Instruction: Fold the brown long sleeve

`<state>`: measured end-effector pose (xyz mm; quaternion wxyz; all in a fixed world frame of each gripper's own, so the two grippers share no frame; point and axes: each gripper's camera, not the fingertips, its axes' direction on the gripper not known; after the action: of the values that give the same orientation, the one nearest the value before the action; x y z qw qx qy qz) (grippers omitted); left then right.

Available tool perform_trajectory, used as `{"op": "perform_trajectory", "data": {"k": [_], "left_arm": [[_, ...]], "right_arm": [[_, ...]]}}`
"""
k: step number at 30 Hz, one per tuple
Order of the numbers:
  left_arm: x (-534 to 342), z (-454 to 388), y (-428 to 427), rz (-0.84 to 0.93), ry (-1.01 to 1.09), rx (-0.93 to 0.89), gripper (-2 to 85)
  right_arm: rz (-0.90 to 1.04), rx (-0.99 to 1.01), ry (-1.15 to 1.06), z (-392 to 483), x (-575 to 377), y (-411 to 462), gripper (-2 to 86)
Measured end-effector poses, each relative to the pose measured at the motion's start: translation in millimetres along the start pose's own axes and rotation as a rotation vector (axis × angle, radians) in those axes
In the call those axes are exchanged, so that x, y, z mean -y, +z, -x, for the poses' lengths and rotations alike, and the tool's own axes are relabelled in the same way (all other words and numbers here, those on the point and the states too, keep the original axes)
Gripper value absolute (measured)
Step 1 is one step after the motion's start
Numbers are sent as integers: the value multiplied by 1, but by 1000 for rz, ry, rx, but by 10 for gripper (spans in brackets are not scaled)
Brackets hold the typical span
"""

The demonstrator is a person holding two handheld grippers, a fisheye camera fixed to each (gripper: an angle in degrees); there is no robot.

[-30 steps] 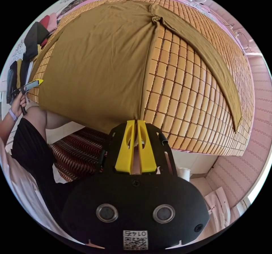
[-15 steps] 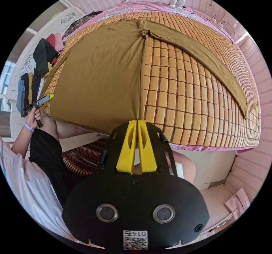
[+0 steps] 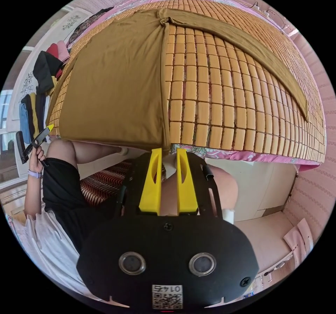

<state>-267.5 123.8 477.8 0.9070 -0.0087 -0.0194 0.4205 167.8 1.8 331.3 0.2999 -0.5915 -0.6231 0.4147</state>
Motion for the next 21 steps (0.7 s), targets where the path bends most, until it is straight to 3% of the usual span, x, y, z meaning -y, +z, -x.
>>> {"op": "perform_trajectory", "data": {"k": [3,13,21], "left_arm": [[3,2,22,141,-43,86,39],[-11,9,29,104,-89,81,-8],[-31,30,29,65,-157,-33,-10]], "right_arm": [[54,46,14,-3,2,11,45],[55,-51,-30,21,-14,24,8],[65,-144,-10,38,-21,44,23]]}}
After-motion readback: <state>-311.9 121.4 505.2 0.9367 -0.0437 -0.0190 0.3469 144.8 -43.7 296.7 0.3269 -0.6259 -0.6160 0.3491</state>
